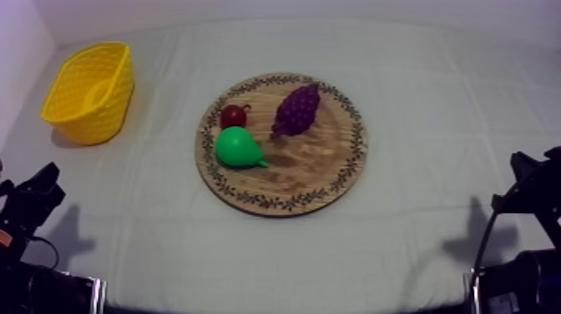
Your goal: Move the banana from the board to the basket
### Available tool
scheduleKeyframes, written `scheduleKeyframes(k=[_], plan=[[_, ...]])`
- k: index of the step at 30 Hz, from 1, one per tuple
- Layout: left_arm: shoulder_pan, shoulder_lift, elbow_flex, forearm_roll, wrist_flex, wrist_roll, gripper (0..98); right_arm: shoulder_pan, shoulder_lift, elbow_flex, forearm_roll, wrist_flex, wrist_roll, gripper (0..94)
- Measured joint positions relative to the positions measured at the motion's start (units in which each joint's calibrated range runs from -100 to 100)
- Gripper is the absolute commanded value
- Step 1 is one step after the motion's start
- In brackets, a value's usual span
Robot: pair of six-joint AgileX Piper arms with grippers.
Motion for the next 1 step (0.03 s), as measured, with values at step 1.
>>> scheduleKeyframes(k=[1], plan=[[0.0,0.0,0.0,0.0,0.0,0.0,0.1,0.0,0.0,0.0,0.0,0.0,0.0,0.6]])
